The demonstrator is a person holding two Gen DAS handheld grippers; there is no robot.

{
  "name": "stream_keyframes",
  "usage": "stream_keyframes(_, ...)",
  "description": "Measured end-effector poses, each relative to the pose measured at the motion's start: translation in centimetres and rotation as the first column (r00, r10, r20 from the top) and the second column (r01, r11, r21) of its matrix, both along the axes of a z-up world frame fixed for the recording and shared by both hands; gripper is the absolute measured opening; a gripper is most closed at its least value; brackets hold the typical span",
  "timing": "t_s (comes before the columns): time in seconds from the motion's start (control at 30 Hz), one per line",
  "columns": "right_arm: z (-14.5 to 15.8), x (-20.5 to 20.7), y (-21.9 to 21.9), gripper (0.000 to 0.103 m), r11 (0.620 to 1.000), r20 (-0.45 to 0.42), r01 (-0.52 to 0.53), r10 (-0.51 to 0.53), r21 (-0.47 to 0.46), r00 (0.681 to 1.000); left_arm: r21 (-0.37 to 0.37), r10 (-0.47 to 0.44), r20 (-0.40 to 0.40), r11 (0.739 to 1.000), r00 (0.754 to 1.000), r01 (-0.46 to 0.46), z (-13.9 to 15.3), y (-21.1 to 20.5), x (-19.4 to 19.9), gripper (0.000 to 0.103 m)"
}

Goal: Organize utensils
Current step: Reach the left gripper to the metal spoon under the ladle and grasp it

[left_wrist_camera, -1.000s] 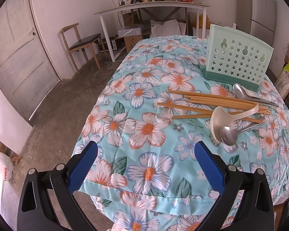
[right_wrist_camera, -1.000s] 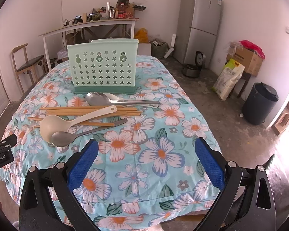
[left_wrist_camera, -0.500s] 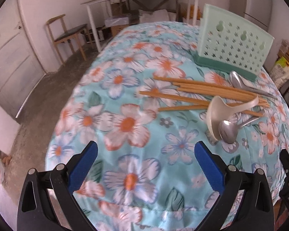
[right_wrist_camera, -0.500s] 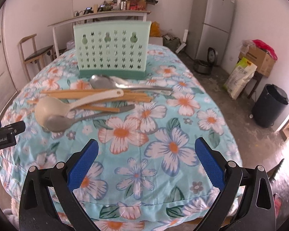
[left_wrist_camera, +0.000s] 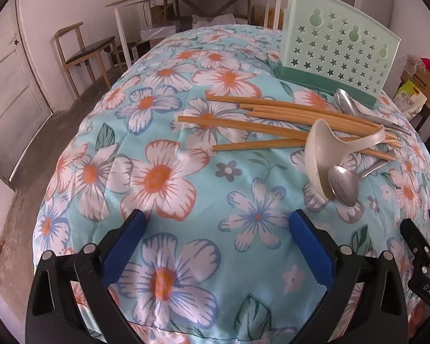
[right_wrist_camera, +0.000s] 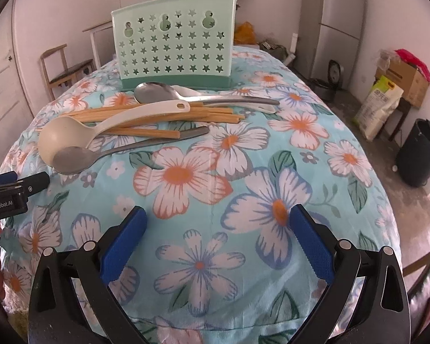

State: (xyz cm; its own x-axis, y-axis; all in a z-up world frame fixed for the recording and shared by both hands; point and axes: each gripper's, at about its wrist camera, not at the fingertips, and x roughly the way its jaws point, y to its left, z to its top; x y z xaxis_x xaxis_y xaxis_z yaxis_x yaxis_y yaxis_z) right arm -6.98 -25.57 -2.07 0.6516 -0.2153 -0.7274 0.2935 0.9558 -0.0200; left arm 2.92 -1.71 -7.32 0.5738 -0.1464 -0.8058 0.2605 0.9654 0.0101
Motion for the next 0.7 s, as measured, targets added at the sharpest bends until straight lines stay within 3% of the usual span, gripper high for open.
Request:
stream_keyframes(0.23,0.0,0.3,-0.4,0.095,0.998,0.008,-0.055,0.055,0.006,0.998,0.026,0.014,0.007,1.0,1.0,-0.015,0.5,-0.3,-0.6,0.099)
stream_keyframes(0.33,-0.1,0.1,-0.7,0.095,0.997,0.023,-0.081,0.08,0.021,0.997,-0.003,-0.021,-0.006,1.0,1.0,0.021,1.4,-0.2,-0.8,0.099)
stream_keyframes(0.43,-0.1,-0.1,-0.9,0.095,0.995,0.035,-0.099,0.098,0.028,0.995,-0.094,-0.109,0.074,0.989,0.991,0.116,3.7,-1.0,-2.4,0.098)
stream_keyframes(0.53,-0.1,-0.1,-0.8,0.095,0.993,0.041,-0.111,0.11,0.027,0.993,-0.091,-0.222,0.179,0.966,0.958,0.241,5.4,-3.2,-4.2,0.096)
stream_keyframes(0.67,-0.1,-0.1,-0.8,0.096,0.992,0.044,-0.122,0.12,0.025,0.992,-0.029,-0.304,0.199,0.948,0.932,0.316,5.3,-5.9,-4.4,0.078)
stream_keyframes(0.7,-0.1,-0.1,-0.8,0.096,0.992,0.044,-0.123,0.122,0.023,0.992,-0.021,-0.31,0.182,0.947,0.933,0.319,5.0,-6.3,-4.2,0.068)
